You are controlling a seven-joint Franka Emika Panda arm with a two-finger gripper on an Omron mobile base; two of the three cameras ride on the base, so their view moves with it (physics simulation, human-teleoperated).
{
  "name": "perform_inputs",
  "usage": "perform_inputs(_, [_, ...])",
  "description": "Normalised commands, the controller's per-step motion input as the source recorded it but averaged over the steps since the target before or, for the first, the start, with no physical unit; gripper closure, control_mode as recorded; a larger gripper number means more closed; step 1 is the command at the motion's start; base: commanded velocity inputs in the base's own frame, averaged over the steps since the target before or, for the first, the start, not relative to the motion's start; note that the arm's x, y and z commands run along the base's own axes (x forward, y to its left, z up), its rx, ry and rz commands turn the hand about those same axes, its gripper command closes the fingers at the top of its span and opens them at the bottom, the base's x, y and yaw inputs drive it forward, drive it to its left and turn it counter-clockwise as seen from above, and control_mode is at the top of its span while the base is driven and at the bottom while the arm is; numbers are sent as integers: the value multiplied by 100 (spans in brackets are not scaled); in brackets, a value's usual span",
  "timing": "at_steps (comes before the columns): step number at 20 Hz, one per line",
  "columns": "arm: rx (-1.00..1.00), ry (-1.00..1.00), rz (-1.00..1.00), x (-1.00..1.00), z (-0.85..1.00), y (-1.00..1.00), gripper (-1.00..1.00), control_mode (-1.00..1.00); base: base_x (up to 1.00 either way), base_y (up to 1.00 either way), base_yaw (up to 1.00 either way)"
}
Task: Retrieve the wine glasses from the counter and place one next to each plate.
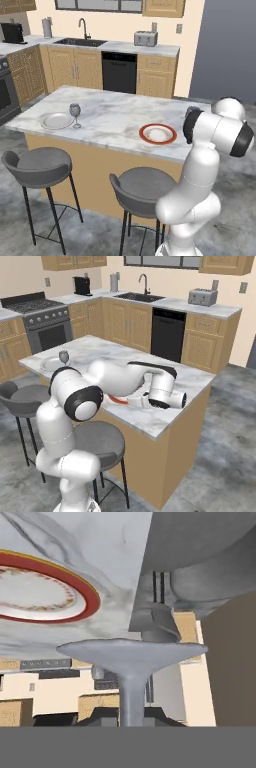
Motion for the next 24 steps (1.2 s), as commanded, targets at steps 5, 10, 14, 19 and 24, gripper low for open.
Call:
perform_inputs(5, [-3,7,0,35,-40,-5,100,-100,0,0,0])
perform_inputs(10, [-1,0,0,21,-27,-27,100,-100,0,0,0])
perform_inputs(14, [0,0,0,23,-22,-30,100,-100,0,0,0])
perform_inputs(19, [0,0,0,34,-27,-10,100,-100,0,0,0])
perform_inputs(24, [0,0,0,35,-27,-6,100,-100,0,0,0])
